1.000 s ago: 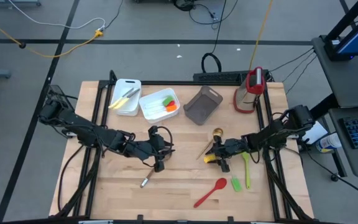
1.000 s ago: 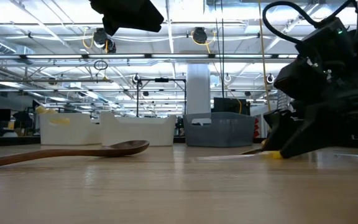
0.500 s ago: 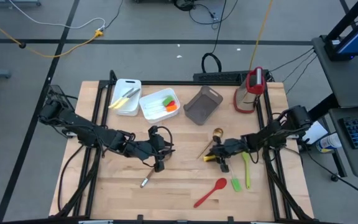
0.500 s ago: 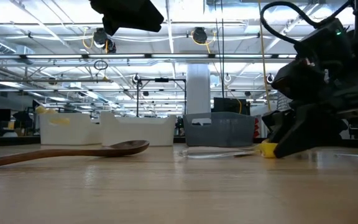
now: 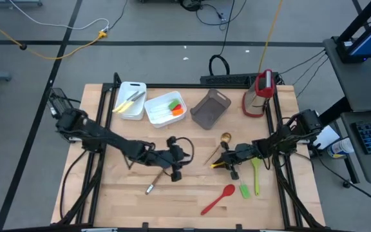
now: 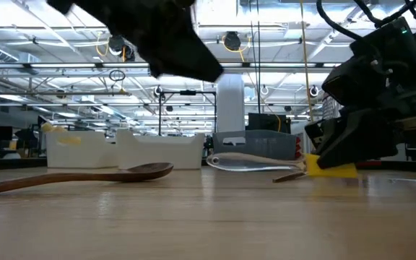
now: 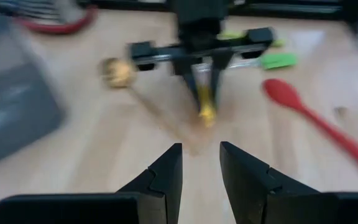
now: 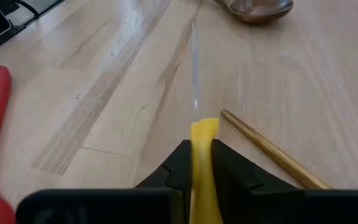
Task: Pick & Place Kitchen Items
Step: Put the yellow spatula into the right white bin
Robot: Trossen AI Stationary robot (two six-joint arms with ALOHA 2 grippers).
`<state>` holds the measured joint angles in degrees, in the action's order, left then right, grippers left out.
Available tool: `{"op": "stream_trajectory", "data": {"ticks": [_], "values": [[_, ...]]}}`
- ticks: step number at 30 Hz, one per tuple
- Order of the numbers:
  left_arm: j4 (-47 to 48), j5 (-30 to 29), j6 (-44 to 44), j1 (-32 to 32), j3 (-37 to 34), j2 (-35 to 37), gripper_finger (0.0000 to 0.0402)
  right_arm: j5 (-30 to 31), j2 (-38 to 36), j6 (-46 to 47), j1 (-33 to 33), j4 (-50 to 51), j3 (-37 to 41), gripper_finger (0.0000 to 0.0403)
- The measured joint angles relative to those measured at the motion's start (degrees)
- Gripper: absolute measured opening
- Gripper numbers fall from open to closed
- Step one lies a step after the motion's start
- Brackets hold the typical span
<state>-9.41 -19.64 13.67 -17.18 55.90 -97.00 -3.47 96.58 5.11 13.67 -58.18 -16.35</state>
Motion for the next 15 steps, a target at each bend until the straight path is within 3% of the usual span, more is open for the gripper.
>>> {"op": "stream_trajectory", "data": {"ticks": [8, 15], "values": [[-17.2, 12.4, 4.8, 3.2, 0.0, -12.7, 0.0113, 0.2, -0.1, -0.1, 0.0, 0.0, -0.3, 0.0038], [-19.0, 13.0, 6.5, 3.6, 0.0, -18.7, 0.0113, 0.3, -0.1, 0.2, -0.1, 0.4, -0.4, 0.0034]]}}
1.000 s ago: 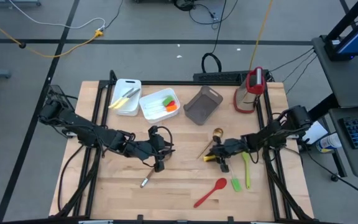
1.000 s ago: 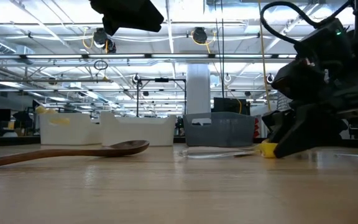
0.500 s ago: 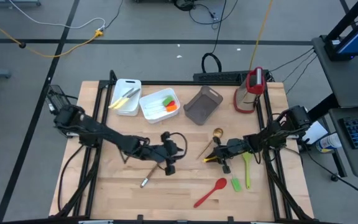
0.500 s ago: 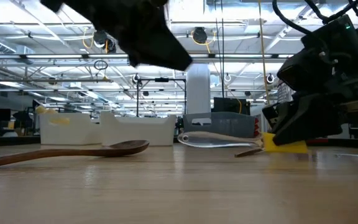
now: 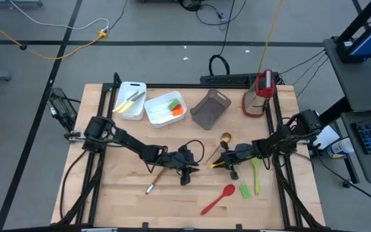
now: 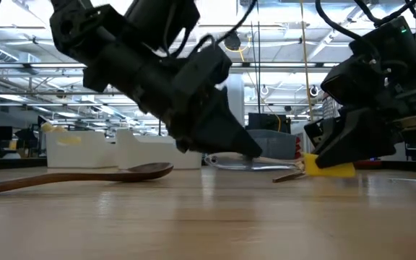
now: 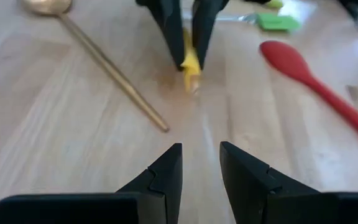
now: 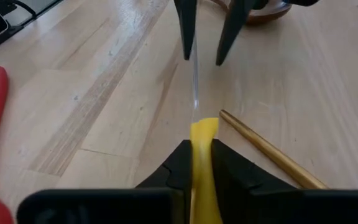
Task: Pick & Place Kitchen Items
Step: Put the yellow spatula into the right white bin
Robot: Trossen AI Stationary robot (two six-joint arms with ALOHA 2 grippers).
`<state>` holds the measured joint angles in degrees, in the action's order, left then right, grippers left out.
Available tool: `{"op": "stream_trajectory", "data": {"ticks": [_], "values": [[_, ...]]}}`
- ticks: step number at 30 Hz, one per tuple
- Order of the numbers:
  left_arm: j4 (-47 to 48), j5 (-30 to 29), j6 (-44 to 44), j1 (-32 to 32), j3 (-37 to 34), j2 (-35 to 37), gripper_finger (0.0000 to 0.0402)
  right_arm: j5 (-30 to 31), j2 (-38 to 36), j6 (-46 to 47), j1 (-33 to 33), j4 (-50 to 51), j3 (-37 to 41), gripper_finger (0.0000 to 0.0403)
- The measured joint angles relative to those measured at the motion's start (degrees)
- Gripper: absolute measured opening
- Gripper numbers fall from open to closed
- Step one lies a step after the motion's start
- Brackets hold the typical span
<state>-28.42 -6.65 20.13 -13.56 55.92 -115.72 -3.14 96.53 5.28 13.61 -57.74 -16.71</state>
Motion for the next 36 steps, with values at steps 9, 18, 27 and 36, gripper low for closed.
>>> {"op": "stream_trajectory", "data": {"ticks": [9, 18, 27, 36], "values": [[0.3, -1.1, -0.8, -0.1, 0.0, -0.4, 0.0113, 0.1, 0.0, 0.0, 0.0, 0.2, 0.0, 0.0037], [3.5, -4.4, -0.9, -0.1, 0.0, -0.4, 0.0112, 3.1, 0.0, 0.1, 0.0, 0.1, 0.0, 0.0040], [3.0, -6.1, -1.5, 0.4, 0.0, -0.4, 0.0014, 3.9, -0.1, 1.2, -0.1, 0.3, 0.0, 0.0042], [3.1, -8.4, -0.2, 0.2, 0.0, -0.4, 0.0008, 3.9, -0.1, 1.1, 0.0, -1.2, 0.0, 0.0081]]}}
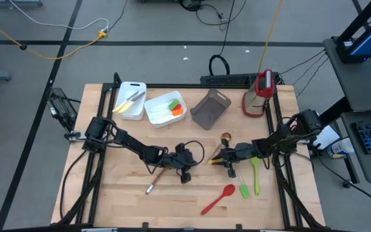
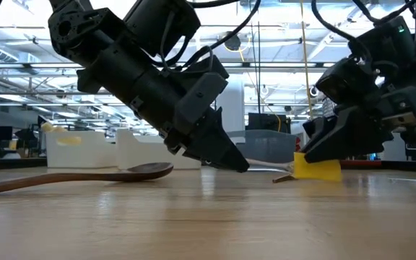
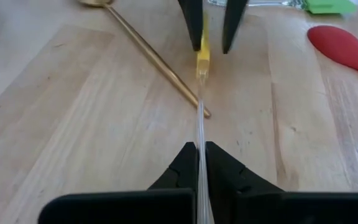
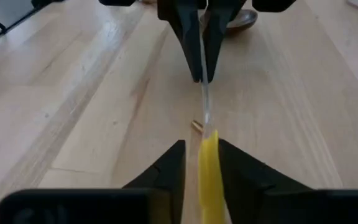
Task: Pick & Place Kitchen Items
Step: Put the yellow spatula into the right white bin
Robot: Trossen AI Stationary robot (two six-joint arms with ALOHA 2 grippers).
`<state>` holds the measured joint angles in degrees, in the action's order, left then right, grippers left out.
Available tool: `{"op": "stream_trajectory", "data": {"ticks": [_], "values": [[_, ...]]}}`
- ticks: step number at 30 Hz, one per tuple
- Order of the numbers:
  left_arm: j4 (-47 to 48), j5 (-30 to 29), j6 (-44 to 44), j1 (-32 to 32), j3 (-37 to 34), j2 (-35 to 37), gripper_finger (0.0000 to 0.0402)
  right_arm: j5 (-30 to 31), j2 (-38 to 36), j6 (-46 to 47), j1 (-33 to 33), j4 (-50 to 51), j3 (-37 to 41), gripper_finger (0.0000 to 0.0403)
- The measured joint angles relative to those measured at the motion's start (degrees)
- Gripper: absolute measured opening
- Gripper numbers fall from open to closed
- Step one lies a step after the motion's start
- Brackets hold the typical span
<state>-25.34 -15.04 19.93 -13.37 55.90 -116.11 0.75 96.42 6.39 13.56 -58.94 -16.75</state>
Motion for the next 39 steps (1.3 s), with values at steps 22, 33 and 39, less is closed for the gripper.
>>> {"op": "stream_trajectory", "data": {"ticks": [22, 33, 39], "values": [[21.9, -9.1, 1.6, -1.2, 0.0, 16.9, 0.0008, 1.9, 0.0, -1.9, 0.9, -14.0, 0.0, 0.0205], [40.8, -18.0, -4.3, 5.5, 0.0, 31.4, 0.0009, 2.1, 0.0, -4.1, 1.2, -12.4, 0.0, 0.0188], [50.5, -14.9, -6.3, 15.3, -0.1, 32.1, 0.0011, 2.2, 0.0, -4.2, 1.2, -11.5, 0.0, 0.0187]]}}
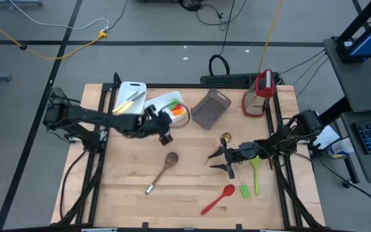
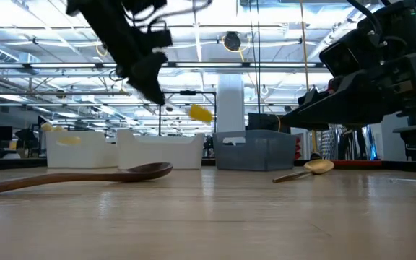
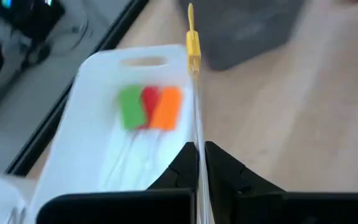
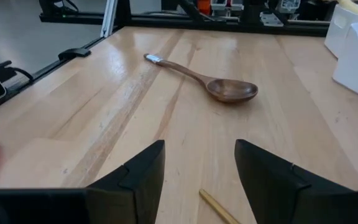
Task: Pick & Place Kitchen Items
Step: Put the yellow spatula into the right white bin, then put the green spatula into the middle container, then put the gold spoon into the black bin
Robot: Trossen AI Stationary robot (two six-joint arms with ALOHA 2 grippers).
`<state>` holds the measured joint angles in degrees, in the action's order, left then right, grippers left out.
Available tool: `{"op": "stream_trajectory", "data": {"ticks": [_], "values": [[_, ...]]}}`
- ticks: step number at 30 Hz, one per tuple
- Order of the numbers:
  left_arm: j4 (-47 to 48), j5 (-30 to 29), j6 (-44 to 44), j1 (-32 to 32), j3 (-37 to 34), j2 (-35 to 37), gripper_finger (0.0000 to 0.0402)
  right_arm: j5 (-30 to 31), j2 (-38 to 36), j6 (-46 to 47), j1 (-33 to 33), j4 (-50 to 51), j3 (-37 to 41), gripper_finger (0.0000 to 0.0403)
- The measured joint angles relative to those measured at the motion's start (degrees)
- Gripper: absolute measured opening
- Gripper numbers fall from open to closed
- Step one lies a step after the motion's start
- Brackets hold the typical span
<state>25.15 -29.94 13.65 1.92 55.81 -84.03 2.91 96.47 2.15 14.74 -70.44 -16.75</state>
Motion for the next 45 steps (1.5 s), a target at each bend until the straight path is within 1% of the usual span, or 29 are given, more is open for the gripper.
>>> {"op": "stream_trajectory", "data": {"ticks": [2, 4, 7, 11, 16, 19, 24, 28, 32, 35, 39, 42, 45], "values": [[1.4, 1.6, 0.2, 3.6, 0.1, -0.7, 0.0012, 0.0, 0.0, 0.0, 0.0, 0.3, 0.0, 0.0185], [3.4, 1.9, 0.2, 6.5, 0.0, -1.3, 0.0006, 0.0, 0.0, 0.0, 0.0, 0.4, 0.0, 0.0183], [3.2, 3.5, 0.3, 10.1, 0.0, -1.5, 0.0007, 0.0, 0.0, 0.0, 0.0, 0.4, 0.0, 0.0180], [3.1, 9.9, -1.7, 13.6, 0.0, -2.3, 0.0014, 0.0, 0.0, 0.0, 0.0, 0.4, 0.0, 0.0180], [2.6, 18.2, -5.8, 15.6, 0.1, -4.2, 0.0005, 0.0, 0.0, 0.0, 0.0, 0.4, 0.0, 0.0176], [0.7, 18.5, -6.2, 16.2, 0.1, -6.1, 0.0017, 0.0, 0.0, 0.0, 0.0, 0.5, 0.0, 0.0176], [0.7, 20.0, -7.5, 17.5, 0.1, -9.9, 0.0049, 0.0, 0.0, 0.0, 0.0, 0.5, 0.0, 0.0174], [0.0, 20.1, -7.0, 18.0, 0.2, -12.0, 0.0071, -0.1, 0.0, 2.4, 0.0, 0.4, 0.0, 0.0174], [-1.5, 19.9, -6.7, 17.8, 0.2, -12.8, 0.0090, -0.1, 0.0, 5.0, 0.2, 0.3, 0.0, 0.0186], [-1.8, 19.1, -6.8, 17.4, 0.1, -12.5, 0.0103, 0.1, 0.0, 5.3, 0.9, 0.1, 0.0, 0.0200], [-2.3, 19.0, -6.9, 16.9, 0.0, -10.6, 0.0110, 0.1, -0.8, 8.7, 1.9, 0.3, 0.0, 0.0213], [-2.0, 18.9, -5.3, 16.3, 0.0, -8.3, 0.0108, 0.1, -2.3, 7.6, 3.5, 0.8, 0.0, 0.0213], [-2.3, 18.8, -3.3, 15.5, 0.0, -5.1, 0.0099, 0.1, -5.6, 7.7, 5.2, 1.8, -0.3, 0.0207]]}}
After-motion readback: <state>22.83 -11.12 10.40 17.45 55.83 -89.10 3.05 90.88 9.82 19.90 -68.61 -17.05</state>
